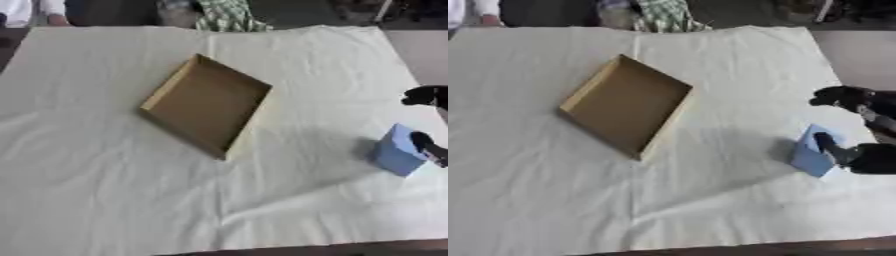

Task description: Pick up objects on the table and place them in the box.

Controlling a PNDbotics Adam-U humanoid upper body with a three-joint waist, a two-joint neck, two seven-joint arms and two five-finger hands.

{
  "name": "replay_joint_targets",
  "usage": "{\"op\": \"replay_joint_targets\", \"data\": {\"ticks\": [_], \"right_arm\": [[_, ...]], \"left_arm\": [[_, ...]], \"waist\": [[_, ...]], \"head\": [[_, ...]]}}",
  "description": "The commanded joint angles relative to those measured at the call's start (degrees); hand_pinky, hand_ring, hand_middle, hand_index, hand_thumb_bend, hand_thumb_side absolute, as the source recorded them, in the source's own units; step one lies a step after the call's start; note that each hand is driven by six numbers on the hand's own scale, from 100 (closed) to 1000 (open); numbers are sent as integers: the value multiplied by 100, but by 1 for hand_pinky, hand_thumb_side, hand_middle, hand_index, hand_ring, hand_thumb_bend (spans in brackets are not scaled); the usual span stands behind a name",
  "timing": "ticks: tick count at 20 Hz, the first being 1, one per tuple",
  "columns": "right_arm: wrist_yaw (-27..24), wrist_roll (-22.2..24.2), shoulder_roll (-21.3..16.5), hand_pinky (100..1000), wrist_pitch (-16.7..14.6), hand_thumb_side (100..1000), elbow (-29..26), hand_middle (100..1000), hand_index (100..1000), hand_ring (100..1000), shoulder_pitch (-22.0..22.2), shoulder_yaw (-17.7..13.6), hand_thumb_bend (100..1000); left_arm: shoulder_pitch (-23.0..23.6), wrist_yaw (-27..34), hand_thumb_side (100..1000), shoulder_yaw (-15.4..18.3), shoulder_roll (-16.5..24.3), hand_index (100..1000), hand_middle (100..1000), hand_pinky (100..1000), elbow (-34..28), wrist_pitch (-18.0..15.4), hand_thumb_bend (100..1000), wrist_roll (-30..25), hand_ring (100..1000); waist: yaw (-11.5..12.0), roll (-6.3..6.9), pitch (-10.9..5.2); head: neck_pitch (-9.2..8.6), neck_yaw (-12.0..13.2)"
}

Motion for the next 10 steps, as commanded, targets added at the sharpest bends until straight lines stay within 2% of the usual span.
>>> {"op": "replay_joint_targets", "data": {"ticks": [1, 3, 4, 7, 10], "right_arm": [[107, 112, -274, 946, 75, 788, -86, 979, 982, 994, -3, -75, 100], [325, 114, -274, 943, 198, 1000, -86, 980, 986, 996, 16, -89, 115], [403, 101, -272, 944, 282, 1000, -86, 981, 986, 997, 33, -89, 120], [571, 42, -254, 946, 504, 1000, -86, 981, 998, 999, 66, -70, 241], [638, 61, -235, 945, 628, 1000, -86, 981, 1000, 999, 102, -35, 227]], "left_arm": [[-47, 27, 672, 14, 125, 670, 550, 617, -82, 0, 332, -19, 731], [-44, 29, 672, 15, 123, 669, 550, 618, -82, 2, 331, -21, 731], [-43, 30, 672, 15, 122, 669, 550, 618, -82, 3, 331, -23, 731], [-45, 36, 674, 11, 113, 669, 550, 618, -82, 10, 331, -32, 732], [-55, 40, 674, 11, 112, 669, 550, 618, -82, 15, 330, -42, 732]], "waist": [[-8, -2, -80], [-10, -2, -79], [-9, -2, -79], [-4, 0, -73], [2, 3, -67]], "head": [[2, -12], [1, -14], [-1, -16], [-8, -18], [-9, -27]]}}
